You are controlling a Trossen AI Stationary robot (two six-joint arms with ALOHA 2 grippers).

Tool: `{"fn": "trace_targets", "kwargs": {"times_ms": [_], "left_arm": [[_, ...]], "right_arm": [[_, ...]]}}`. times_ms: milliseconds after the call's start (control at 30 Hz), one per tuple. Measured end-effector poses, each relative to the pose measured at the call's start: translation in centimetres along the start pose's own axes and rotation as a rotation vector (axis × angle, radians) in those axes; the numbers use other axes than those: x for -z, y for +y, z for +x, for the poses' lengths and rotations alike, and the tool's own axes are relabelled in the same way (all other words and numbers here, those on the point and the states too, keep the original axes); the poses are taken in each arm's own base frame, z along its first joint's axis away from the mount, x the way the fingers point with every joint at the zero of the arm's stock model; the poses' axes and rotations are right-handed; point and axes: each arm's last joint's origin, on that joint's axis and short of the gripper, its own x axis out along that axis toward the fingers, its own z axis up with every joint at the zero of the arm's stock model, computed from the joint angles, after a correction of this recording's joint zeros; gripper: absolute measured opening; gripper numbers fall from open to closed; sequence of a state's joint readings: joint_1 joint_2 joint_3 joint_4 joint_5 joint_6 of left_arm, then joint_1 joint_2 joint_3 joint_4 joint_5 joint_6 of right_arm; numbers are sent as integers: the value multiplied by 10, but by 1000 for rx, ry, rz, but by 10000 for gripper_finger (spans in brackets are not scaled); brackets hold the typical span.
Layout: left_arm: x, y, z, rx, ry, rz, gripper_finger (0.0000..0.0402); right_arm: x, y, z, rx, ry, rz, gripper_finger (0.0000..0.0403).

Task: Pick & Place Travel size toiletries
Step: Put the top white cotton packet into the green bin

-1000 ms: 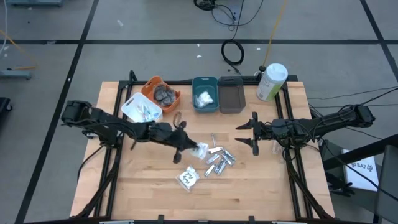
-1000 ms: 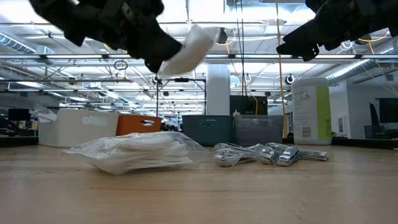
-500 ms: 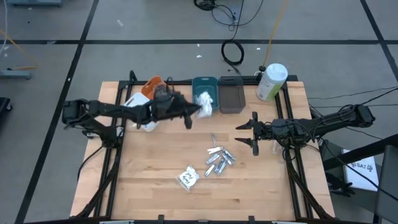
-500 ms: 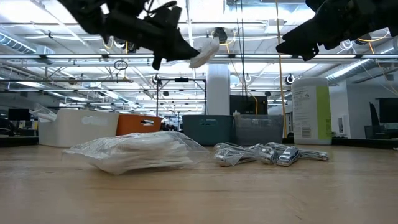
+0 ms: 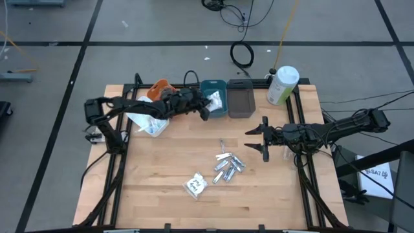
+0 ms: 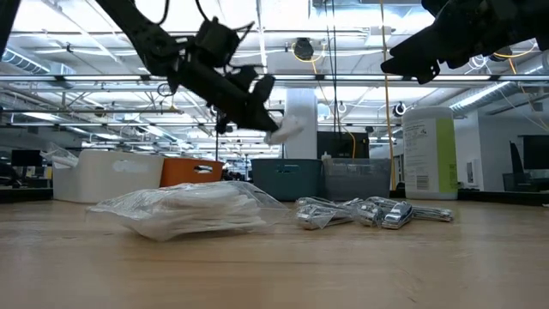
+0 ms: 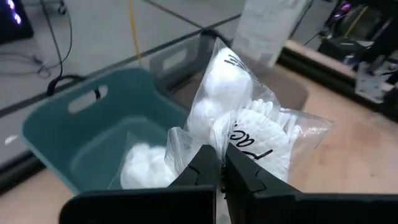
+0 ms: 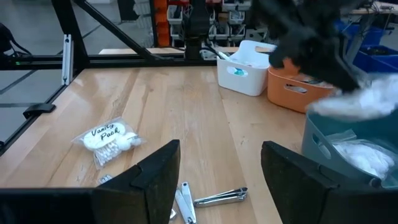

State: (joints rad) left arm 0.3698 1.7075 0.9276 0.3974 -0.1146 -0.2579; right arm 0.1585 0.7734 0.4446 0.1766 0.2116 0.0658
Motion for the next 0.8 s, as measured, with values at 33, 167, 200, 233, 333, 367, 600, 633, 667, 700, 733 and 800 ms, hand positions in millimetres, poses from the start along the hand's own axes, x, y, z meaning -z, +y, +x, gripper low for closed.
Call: {"fn": "trace_targets", "kwargs": {"times_ms": [33, 167, 200, 233, 333, 367, 600, 633, 667, 700, 733, 800], "left_arm": [[4, 2, 4, -6, 7, -7, 5], [15, 10, 15, -27, 34, -11, 10], [16, 11, 16, -31, 34, -12, 8], [16, 12, 17, -33, 34, -13, 5], [16, 13, 17, -36, 33, -15, 3], [15, 13, 17, -36, 31, -15, 6], [11, 13, 16, -33, -4, 12, 19], [11, 14, 16, -42, -12, 11, 18], [10, 15, 16, -53, -20, 11, 15], [9, 16, 16, -69, -26, 9, 12], [9, 17, 16, -85, -29, 9, 9], [9, 19, 16, -106, -27, 1, 4]], "right_arm": [[2, 0, 0, 0, -7, 1, 212], [8, 0, 1, -3, -65, -2, 212], [9, 0, 1, -4, -83, -4, 212], [10, -1, 0, -4, -98, -2, 212], [12, -1, 0, -6, -125, 2, 212], [12, -1, 0, -6, -129, 3, 212], [12, -1, 0, -6, -128, 2, 212], [12, -1, 0, -6, -128, 2, 212], [12, -1, 0, -6, -128, 2, 212], [12, -1, 0, -6, -128, 2, 212], [12, -1, 0, -6, -128, 2, 212], [12, -1, 0, -6, -128, 2, 212]]}}
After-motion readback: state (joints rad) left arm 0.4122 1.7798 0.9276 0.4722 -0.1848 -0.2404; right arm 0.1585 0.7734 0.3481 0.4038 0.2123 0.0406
